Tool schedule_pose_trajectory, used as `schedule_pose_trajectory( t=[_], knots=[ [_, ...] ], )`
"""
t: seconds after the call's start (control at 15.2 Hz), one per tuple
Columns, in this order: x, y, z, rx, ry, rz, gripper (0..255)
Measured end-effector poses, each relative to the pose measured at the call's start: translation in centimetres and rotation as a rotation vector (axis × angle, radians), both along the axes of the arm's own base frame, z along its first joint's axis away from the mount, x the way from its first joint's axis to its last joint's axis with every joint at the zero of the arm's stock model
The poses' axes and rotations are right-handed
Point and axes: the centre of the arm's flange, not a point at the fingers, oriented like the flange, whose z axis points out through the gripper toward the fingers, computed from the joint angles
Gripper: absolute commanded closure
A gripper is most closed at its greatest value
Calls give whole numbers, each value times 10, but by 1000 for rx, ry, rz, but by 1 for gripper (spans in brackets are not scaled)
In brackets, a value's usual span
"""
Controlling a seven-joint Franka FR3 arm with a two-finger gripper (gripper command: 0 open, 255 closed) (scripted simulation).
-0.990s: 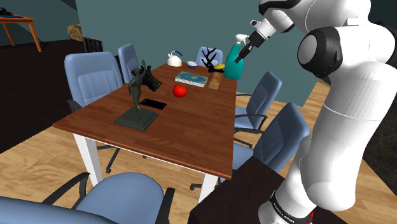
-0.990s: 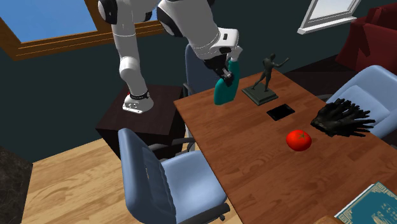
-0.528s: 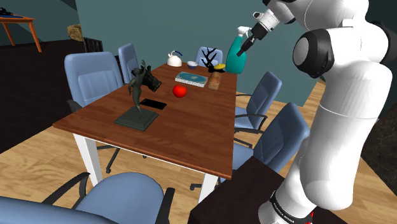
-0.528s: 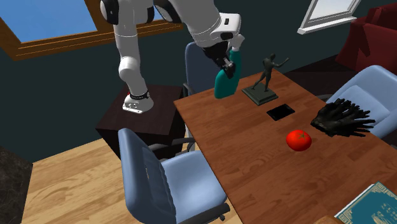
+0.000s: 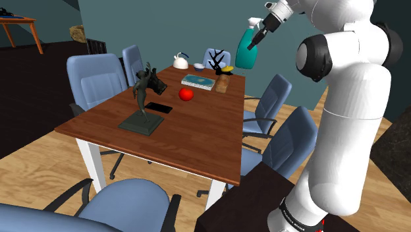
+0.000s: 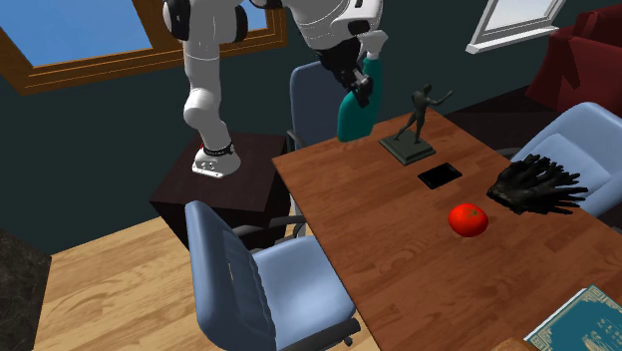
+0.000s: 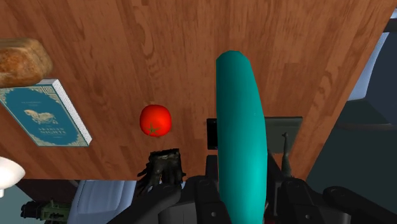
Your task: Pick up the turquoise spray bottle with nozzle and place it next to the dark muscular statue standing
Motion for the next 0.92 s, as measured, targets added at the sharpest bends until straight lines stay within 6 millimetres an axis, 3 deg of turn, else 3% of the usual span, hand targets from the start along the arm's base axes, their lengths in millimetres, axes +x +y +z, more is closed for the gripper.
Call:
schedule_pose_trajectory(
  t=[0.2,0.33,0.92],
  knots=[
    [0,0,16,0,0,0,255],
    [7,13,20,0,0,1,255],
    [57,118,23,0,1,2,255]
  ],
)
